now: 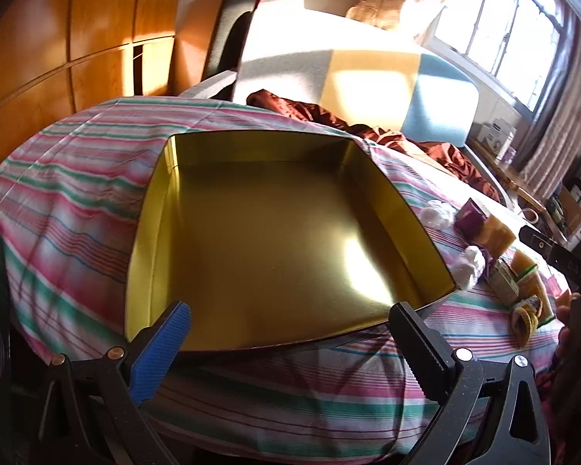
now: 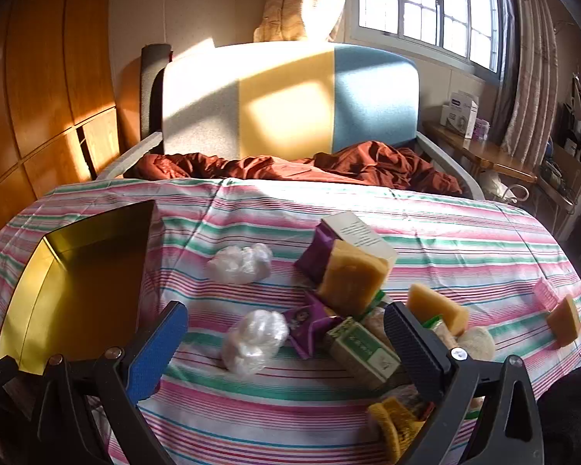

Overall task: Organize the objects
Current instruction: 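Grasp the plastic-wrapped white bundle with the left gripper, then drop the white bundle into the gold tray while the right gripper grasps the yellow hat, then carry the yellow knitted hat into the gold tray and release with the right gripper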

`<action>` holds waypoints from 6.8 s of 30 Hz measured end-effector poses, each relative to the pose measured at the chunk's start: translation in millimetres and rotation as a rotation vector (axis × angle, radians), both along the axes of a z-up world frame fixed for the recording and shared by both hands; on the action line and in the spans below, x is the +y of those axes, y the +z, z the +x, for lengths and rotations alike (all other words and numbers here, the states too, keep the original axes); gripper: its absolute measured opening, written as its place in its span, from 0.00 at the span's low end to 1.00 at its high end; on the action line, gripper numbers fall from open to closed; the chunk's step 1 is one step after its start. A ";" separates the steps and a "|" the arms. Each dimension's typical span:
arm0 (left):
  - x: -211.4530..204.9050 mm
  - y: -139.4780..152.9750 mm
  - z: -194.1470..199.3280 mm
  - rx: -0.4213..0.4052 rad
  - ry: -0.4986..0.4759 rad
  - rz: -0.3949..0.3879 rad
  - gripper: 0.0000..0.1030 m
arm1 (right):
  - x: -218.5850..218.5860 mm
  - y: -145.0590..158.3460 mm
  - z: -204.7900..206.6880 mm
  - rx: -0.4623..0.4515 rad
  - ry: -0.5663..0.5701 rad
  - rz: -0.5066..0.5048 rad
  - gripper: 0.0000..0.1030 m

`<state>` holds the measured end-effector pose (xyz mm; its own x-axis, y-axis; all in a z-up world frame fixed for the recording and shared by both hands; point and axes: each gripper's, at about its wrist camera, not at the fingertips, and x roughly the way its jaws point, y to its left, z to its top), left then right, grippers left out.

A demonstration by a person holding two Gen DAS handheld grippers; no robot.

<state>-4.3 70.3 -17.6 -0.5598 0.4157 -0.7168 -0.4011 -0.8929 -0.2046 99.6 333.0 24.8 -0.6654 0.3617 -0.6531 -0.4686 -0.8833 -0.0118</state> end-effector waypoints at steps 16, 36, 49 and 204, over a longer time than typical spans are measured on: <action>165.8 34.5 21.2 0.113 -0.437 -0.073 1.00 | 156.0 -12.1 75.3 0.138 -0.387 -0.258 1.00; 300.6 -50.2 -26.4 -0.065 -0.485 -0.275 0.74 | 166.6 -22.5 77.7 0.173 -0.355 -0.394 1.00; 257.9 -57.3 47.0 0.045 -0.593 -0.220 0.33 | 170.1 -27.7 77.0 0.159 -0.367 -0.417 1.00; -105.7 -5.9 -37.0 0.067 0.333 -0.025 0.71 | -200.2 -40.9 -116.6 -0.203 0.620 -0.288 0.46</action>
